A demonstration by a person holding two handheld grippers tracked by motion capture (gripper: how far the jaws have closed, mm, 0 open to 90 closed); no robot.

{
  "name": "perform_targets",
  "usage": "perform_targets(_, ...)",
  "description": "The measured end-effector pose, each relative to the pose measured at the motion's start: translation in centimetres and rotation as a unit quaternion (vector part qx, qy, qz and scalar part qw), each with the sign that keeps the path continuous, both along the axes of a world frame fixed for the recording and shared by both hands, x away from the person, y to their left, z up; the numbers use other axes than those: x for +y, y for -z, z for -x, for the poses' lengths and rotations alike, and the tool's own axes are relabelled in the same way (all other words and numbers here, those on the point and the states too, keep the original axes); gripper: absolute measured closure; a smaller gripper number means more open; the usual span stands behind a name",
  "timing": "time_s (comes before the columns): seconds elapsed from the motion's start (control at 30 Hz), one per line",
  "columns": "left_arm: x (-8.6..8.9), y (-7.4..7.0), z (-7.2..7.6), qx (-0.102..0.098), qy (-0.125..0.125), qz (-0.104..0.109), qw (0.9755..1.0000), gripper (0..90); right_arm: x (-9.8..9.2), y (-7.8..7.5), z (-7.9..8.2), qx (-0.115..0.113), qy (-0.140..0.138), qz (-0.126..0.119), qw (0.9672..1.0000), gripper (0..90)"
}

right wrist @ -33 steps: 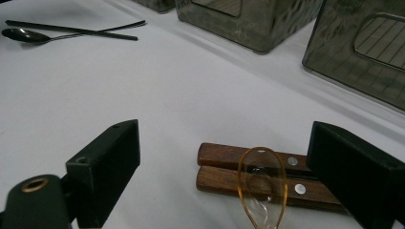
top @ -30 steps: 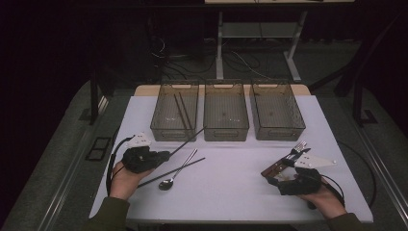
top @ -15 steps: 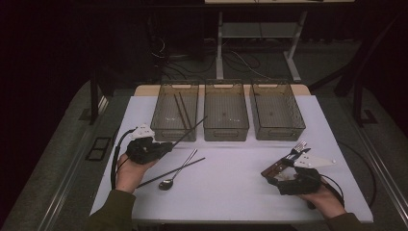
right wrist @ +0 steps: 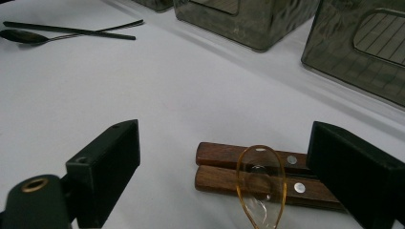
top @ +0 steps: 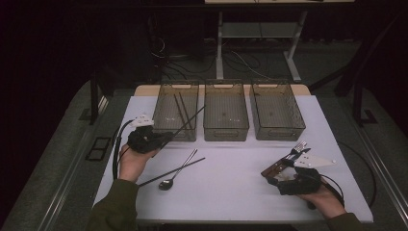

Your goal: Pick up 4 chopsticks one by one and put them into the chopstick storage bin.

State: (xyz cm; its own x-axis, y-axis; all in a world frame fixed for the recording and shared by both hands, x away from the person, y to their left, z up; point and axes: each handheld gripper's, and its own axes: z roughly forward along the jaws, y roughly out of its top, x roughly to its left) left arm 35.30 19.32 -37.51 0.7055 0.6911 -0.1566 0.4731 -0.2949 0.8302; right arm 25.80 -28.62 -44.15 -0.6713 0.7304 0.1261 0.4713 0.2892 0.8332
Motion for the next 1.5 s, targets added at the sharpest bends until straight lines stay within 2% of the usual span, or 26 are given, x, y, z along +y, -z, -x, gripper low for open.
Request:
perform_targets(0.33, -0.5, -1.0, -2.2, -0.004, -0.012, 0.011, 0.9999, 85.1, 0.0, 0.0, 0.0, 0.0, 0.002, -0.002, 1.0, 11.0)
perform_targets(0.7, -1.2, -2.2, -4.6, -0.004, -0.029, 0.012, 0.9995, 85.1, 0.0, 0.0, 0.0, 0.001, 0.002, -0.003, 1.0, 11.0)
perform_targets(1.0, -1.7, -2.8, -7.2, -0.005, -0.052, -0.013, 0.9986, 85.1, 0.0, 0.0, 0.0, 0.0, 0.003, -0.004, 1.0, 11.0)
perform_targets(1.17, -1.4, -2.3, -8.8, 0.0, -0.075, -0.024, 0.9969, 85.1, 0.0, 0.0, 0.0, 0.001, 0.003, -0.004, 1.0, 11.0)
perform_targets(1.27, -1.0, -1.6, -9.8, 0.012, -0.089, -0.031, 0.9954, 85.1, 0.0, 0.0, 0.0, 0.001, 0.002, -0.004, 1.0, 11.0)
perform_targets(1.5, -0.8, 0.2, -11.4, 0.044, -0.116, -0.063, 0.9903, 85.1, 0.0, 0.0, 0.0, 0.001, 0.002, -0.006, 1.0, 11.0)
